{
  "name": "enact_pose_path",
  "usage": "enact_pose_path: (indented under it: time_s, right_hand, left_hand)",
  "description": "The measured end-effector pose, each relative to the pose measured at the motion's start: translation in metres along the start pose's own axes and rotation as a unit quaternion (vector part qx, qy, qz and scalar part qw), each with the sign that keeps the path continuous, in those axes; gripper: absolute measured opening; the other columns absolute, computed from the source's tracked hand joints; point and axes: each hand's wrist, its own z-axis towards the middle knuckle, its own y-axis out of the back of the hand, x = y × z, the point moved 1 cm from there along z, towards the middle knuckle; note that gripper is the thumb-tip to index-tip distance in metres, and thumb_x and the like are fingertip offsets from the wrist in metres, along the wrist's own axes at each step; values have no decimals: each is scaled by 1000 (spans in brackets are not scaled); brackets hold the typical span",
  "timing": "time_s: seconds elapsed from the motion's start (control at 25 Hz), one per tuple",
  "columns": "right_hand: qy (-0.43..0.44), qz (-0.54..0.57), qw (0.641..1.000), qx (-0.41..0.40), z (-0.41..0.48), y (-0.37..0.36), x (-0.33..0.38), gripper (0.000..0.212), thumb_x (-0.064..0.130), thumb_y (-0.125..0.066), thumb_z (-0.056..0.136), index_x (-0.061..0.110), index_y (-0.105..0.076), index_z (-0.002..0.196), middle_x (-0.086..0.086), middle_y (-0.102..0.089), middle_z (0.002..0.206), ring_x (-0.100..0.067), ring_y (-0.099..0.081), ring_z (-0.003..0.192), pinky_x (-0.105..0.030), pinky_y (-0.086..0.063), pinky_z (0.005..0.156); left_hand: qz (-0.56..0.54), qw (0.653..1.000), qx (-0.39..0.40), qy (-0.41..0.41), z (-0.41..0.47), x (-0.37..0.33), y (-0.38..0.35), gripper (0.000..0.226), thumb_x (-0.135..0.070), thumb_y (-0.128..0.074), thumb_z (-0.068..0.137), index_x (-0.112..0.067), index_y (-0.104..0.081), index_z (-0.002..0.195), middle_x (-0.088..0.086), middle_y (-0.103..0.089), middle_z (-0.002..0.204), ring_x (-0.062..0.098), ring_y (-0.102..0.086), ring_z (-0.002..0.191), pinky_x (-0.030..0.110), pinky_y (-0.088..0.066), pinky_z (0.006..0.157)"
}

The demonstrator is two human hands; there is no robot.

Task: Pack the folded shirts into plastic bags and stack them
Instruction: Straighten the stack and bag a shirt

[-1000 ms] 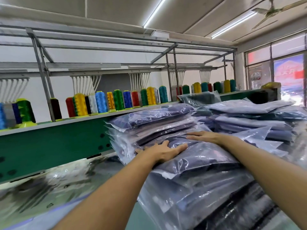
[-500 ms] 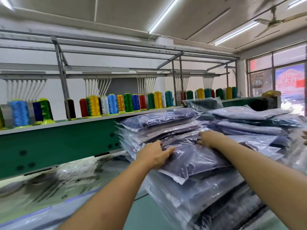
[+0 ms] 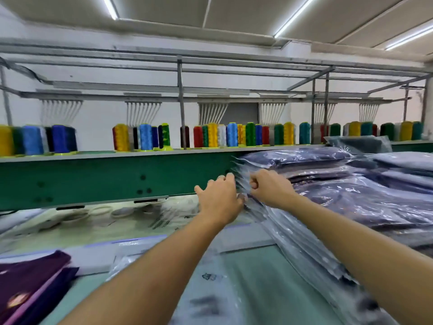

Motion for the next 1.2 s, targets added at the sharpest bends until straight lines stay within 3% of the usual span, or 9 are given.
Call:
enact_pose_path:
  time_s: [0.12, 0.36, 0.56, 0.68, 0.76, 0.88, 1.0, 1.08, 1.2]
  right_hand:
    - [57, 34, 998, 21, -9, -31, 77, 27, 11, -56, 79, 15, -38, 60, -2, -51, 63, -29, -52, 67, -39, -42, 56]
    - [79, 105, 991, 38, -46, -107, 169, 24, 7, -52, 79, 17, -42, 61, 2, -53, 59, -24, -52, 63, -30, -31, 46]
    - [66, 161, 978, 117, -102, -182, 190, 28, 7, -53, 75, 16, -33, 58, -2, -44, 55, -29, -49, 65, -36, -27, 50]
    - [38, 159, 973, 160, -128, -215, 172, 22, 14, -54, 75, 17, -37, 63, 0, -47, 59, -28, -53, 73, -35, -28, 51]
    - [13, 164, 973, 162, -133, -222, 152, 16, 21, -57, 77, 22, -43, 70, 3, -56, 74, -24, -56, 82, -34, -38, 59]
    - [-49, 179, 973, 138, -130, -225, 123, 8, 28, -62, 84, 28, -55, 88, 3, -53, 100, -23, -52, 103, -34, -46, 81]
    - [-92, 185, 968, 144, -127, -230, 108, 23, 34, -64, 88, 26, -60, 110, -1, -56, 114, -25, -53, 113, -34, -47, 91]
    - [-104, 230, 956, 151, -124, -230, 107, 27, 30, -65, 88, 21, -61, 113, -1, -63, 107, -23, -60, 105, -33, -49, 89]
    - [-141, 299, 926, 180, -122, -223, 111, 21, 22, -65, 85, 20, -58, 105, -2, -70, 85, -19, -67, 74, -28, -53, 68]
  left_hand:
    - [5, 999, -15, 39, -31, 45, 22, 27, -38, -56, 92, -21, -51, 113, 2, -61, 119, 30, -57, 113, 56, -38, 103]
    - [49, 996, 13, 69, -98, 134, 30, 22, -22, -52, 89, -20, -51, 111, 5, -63, 113, 32, -58, 109, 42, -41, 85]
    - [-144, 948, 248, 136, -168, 184, -24, 47, -43, -70, 84, -18, -56, 120, 8, -65, 120, 30, -62, 111, 47, -52, 94]
    - [-62, 920, 354, 154, -206, 203, -61, 107, -88, -55, 70, -26, -34, 154, 2, -29, 164, 28, -24, 152, 53, -19, 122]
    - [-20, 931, 332, 153, -208, 222, -69, 116, -96, -43, 69, -31, -15, 161, -6, -4, 170, 22, 0, 157, 53, 1, 124]
    - [-32, 944, 277, 173, -196, 243, -62, 86, -84, -50, 81, -37, -35, 152, -6, -25, 166, 24, -16, 154, 56, -4, 124]
    - [-70, 954, 215, 195, -187, 250, -63, 34, -66, -63, 87, -39, -58, 108, -12, -59, 132, 22, -45, 134, 60, -15, 118]
    - [-88, 957, 184, 204, -183, 250, -69, 23, -56, -65, 90, -34, -57, 89, -17, -62, 99, 19, -55, 115, 62, -15, 116]
    - [-86, 965, 139, 203, -185, 254, -80, 21, -42, -62, 96, -30, -54, 81, -19, -62, 79, 2, -54, 89, 61, -18, 117]
